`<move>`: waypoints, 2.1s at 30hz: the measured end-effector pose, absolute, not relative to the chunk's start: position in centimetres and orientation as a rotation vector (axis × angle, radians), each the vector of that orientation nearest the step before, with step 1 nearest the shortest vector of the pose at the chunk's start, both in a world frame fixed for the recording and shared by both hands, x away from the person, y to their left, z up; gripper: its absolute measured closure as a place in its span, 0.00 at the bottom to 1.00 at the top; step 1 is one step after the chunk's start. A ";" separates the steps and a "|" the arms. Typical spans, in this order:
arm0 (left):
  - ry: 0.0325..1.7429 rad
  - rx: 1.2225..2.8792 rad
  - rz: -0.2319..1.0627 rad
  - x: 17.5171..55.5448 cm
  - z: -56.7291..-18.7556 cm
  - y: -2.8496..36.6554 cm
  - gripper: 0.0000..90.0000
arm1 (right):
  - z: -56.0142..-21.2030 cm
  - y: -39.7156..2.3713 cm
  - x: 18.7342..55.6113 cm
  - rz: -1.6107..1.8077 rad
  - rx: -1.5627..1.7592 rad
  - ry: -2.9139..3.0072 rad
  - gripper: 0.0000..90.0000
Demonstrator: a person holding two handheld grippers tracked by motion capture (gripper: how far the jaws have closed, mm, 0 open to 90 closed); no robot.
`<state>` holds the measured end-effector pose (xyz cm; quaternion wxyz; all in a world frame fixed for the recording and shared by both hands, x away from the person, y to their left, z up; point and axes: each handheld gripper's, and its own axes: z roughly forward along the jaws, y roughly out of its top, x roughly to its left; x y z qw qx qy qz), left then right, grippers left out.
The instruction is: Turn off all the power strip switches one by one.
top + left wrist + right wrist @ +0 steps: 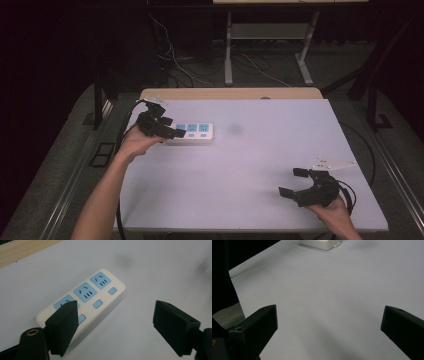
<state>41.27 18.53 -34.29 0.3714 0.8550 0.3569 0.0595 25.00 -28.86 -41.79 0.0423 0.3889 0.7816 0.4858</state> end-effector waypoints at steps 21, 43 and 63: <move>0.988 2.158 0.139 43.8 -37.0 18.6 0.74 | -41.9 -28.9 25.0 1.490 1.190 2.387 0.01; 1.090 2.180 0.145 45.2 -40.1 19.1 0.99 | -42.0 -29.0 25.1 1.485 1.190 2.384 0.01; 1.109 2.149 0.148 45.2 -41.5 19.4 0.99 | -42.0 -28.9 25.2 1.470 1.185 2.394 0.01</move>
